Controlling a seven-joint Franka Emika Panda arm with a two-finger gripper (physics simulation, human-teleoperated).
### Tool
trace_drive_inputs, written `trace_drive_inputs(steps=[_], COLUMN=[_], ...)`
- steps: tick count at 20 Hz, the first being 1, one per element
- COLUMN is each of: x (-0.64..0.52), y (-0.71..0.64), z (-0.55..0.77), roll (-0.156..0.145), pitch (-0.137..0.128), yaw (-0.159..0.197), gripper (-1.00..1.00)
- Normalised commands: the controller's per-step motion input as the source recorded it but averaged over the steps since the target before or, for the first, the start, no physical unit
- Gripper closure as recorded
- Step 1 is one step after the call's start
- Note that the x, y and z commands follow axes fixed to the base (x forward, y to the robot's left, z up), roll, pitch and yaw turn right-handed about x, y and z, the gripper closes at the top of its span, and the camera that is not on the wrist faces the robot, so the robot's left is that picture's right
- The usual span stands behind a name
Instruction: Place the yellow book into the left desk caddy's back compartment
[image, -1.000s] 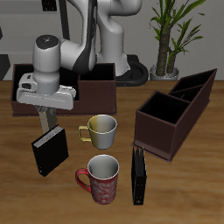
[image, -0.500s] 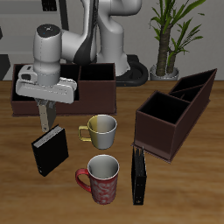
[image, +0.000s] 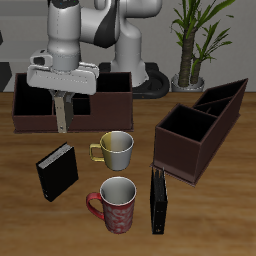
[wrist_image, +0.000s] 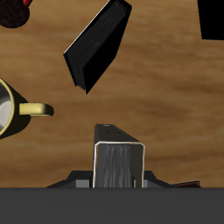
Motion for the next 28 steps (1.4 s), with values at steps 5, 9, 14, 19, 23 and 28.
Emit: trace_drive_inputs(steps=[5, 9, 14, 19, 23, 28], x=[-0.21, -0.2, -0.19, -0.03, 0.09, 0.08], y=[0.46, 0.28, 0.34, 0.37, 0.6, 0.78], z=[0.61, 0.5, 0.4, 0.26, 0.13, 0.11], roll=[0.008, -0.016, 0.001, -0.027, 0.058, 0.085], pitch=[0.002, -0.019, 0.01, 0.013, 0.024, 0.029], yaw=[0.048, 0.056, 0.019, -0.034, -0.026, 0.011], gripper=[1.0, 1.0, 1.0, 1.0, 1.0, 1.0])
